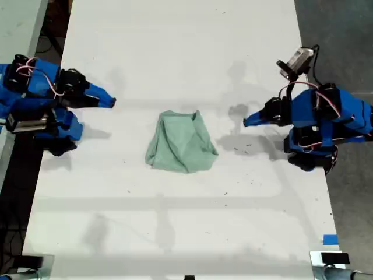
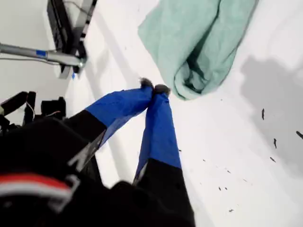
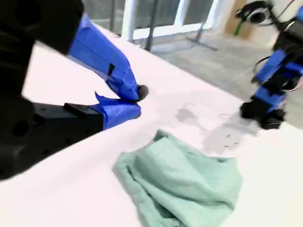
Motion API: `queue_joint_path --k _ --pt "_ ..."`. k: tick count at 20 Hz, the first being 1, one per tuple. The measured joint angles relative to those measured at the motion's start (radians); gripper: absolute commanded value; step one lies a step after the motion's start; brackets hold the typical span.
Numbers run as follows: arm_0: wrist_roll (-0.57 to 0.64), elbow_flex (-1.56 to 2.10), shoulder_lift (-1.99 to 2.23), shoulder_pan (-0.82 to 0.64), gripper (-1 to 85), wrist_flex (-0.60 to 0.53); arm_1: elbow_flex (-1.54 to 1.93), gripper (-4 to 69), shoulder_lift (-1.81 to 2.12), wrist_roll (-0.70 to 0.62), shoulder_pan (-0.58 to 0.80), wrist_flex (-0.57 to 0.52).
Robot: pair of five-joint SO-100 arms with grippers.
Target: Fold t shirt
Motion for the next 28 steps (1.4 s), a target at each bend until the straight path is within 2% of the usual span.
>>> queue_joint_path --k 2,3,5,7,9,13,28 --pt "-0.052 0.368 0.276 0.132 -0.1 -0.115 0.275 0.2 0.161 0.038 -0.095 -0.037" --pt "-0.078 0.534 0.374 0.17 -0.1 -0.135 0.39 0.2 0.21 0.048 -0.123 -0.041" --pt "-0.11 0.775 0.416 0.224 -0.1 -0.135 0.574 0.2 0.402 0.041 -0.141 -0.018" --pt "-0.084 0.877 0.453 0.23 2.2 -0.133 0.693 0.1 0.486 0.012 -0.132 0.031" --pt "-0.017 0.914 0.463 0.25 5.8 -0.132 0.778 0.8 0.489 0.011 -0.1 0.044" --pt "0.233 0.923 0.469 0.219 6.6 -0.132 0.792 0.8 0.502 -0.021 -0.037 0.044" --pt "0.253 0.923 0.471 0.204 6.7 -0.132 0.795 0.8 0.502 -0.028 -0.04 0.044"
